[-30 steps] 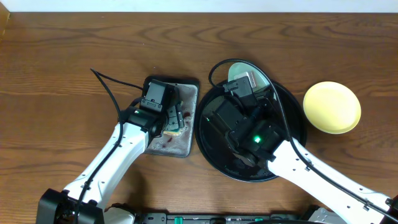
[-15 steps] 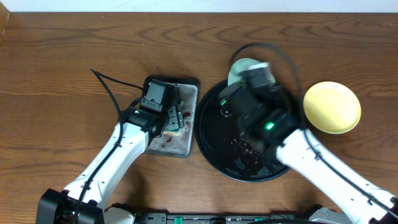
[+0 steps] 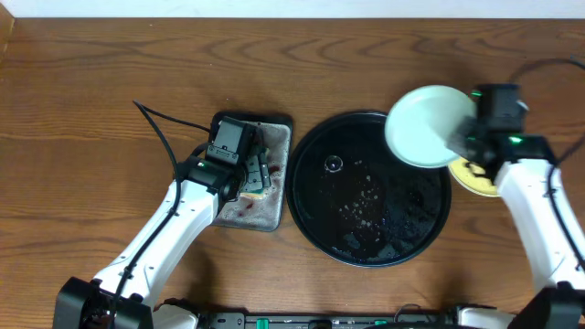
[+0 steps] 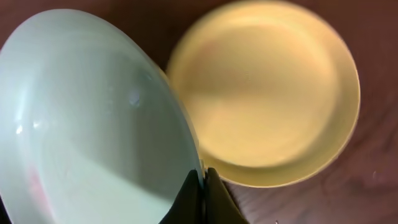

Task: Clean dirty plates on tray and stack at the side

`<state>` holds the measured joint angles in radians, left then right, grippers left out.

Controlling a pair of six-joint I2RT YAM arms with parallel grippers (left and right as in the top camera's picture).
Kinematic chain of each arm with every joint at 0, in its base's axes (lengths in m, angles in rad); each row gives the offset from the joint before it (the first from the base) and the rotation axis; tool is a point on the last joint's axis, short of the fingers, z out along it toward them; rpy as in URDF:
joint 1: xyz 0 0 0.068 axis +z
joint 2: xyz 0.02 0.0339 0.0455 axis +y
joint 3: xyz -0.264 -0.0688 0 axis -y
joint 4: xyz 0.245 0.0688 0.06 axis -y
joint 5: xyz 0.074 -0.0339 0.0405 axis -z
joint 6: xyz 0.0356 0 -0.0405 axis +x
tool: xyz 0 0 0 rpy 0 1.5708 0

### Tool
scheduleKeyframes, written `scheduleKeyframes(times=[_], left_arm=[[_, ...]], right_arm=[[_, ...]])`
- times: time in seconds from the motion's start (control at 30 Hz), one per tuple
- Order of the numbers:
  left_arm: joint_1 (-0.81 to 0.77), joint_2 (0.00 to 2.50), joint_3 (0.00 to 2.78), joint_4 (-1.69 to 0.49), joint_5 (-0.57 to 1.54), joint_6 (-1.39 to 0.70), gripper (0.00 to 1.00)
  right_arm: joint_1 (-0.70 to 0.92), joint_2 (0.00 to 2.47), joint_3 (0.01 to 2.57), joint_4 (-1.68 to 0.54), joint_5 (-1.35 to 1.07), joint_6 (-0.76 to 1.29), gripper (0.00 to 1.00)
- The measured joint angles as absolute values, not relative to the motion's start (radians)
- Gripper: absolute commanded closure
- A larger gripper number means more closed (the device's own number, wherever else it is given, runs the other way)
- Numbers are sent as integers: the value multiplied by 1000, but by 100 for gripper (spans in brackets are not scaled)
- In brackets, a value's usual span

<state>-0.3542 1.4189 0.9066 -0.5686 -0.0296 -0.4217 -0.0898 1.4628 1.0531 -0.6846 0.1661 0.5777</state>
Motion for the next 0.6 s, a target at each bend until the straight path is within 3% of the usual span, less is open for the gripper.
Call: scheduleKeyframes(times=[0.3,0.6], left_arm=[[-354,1419,907,-568,-30,-422,18],[-354,1419,907,-569,-30,-422,18]], right_arm=[[-407,1466,891,-541,-162,587,99],[-376,1465,888,-490,-360,436,99]])
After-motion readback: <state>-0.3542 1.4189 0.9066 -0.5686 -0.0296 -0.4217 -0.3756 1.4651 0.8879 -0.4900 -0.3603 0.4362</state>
